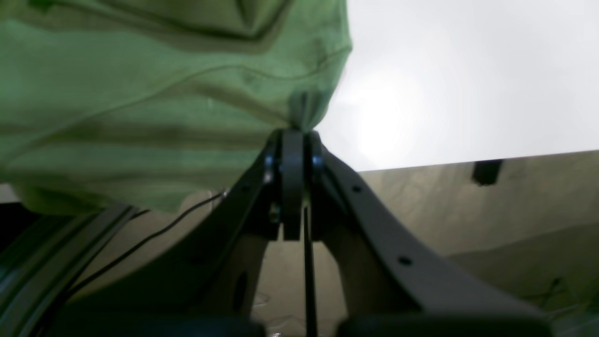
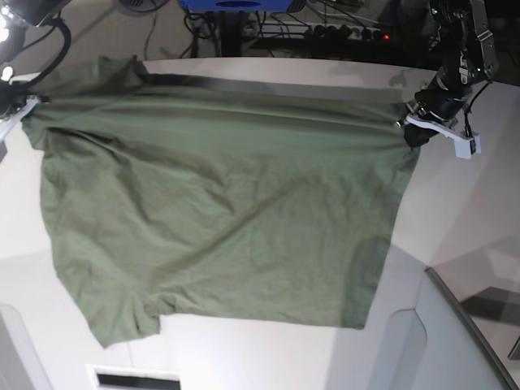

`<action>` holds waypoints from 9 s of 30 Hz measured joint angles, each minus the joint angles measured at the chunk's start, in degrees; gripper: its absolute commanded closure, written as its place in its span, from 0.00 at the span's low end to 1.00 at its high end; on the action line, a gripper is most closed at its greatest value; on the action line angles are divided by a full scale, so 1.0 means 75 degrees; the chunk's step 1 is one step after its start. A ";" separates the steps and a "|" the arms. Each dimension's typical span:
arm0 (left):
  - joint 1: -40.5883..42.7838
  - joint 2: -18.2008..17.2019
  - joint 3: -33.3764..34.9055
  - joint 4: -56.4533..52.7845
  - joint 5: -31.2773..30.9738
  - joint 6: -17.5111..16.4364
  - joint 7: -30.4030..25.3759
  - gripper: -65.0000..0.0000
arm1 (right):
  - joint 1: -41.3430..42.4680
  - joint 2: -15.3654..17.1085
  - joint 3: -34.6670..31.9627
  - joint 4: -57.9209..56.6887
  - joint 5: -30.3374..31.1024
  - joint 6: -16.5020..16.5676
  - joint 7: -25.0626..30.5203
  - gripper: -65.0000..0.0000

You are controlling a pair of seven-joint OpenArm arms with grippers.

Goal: Layout the t-shirt on the table in an organized manner, then fold the t-shirt properly
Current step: 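Lift the green shirt's edge with both grippers and fold it over the shirt, then lay the folded edge down with both grippers, pulling it taut, then open both grippers and raise them off the folded shirt, then move both grippers to the folded edge's two corners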

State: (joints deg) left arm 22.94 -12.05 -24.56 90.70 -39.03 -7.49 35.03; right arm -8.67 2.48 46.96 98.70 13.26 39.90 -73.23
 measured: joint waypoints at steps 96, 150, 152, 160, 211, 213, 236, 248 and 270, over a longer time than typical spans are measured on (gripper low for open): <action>-0.2975 -0.0968 0.1393 -0.0160 0.2582 0.0082 0.1938 1.00 | 0.2273 0.0924 -0.2725 -0.2888 0.0195 0.0003 0.2739 1.00; -0.3179 -0.0705 0.1326 -0.2328 0.2576 0.0082 0.1055 1.00 | 0.3552 0.1880 -0.3448 -0.5435 0.0245 0.0006 0.2521 1.00; -0.3351 -0.0697 0.1338 -0.2538 0.2573 0.0082 0.1020 1.00 | 0.3789 0.1923 -0.3678 -0.6018 0.0210 0.0006 0.2833 1.00; -0.3515 -0.0615 0.1349 -0.3363 0.2579 0.0082 0.0513 1.00 | 0.4264 0.1918 -0.3995 -0.7224 0.0017 0.0003 0.3663 1.00; -0.4613 -0.0545 0.0574 -0.3759 0.2521 0.0082 -0.0577 0.00 | 0.4033 0.2075 -0.2253 -0.5633 -0.0382 -0.0055 0.3716 0.39; -0.4561 -0.0560 0.0082 -0.3416 0.2547 0.0085 -0.0597 0.00 | 0.3442 0.1894 -0.2020 -0.4631 -0.0367 -0.0052 0.3077 0.39; -0.0702 -0.0595 -0.0306 -0.1571 0.0286 0.0108 -0.0618 0.00 | 0.2052 0.0717 -0.1912 -0.4861 -0.0289 0.0000 0.3617 0.30; -0.0627 -0.0612 -0.0309 -0.1489 0.0280 0.0105 -0.0647 0.00 | 0.2279 0.0799 -0.1912 -0.5604 -0.0221 -0.0026 0.3937 0.93; -0.0863 -0.0618 -0.0216 -0.1676 0.0280 0.0105 -0.0670 0.00 | 0.3995 0.0769 -0.3442 -0.5327 -0.0315 0.0000 0.3092 0.99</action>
State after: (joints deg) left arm 16.47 -16.69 -26.17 78.13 -36.93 -6.70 30.00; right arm 21.30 8.25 21.15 58.74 10.90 39.90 -50.04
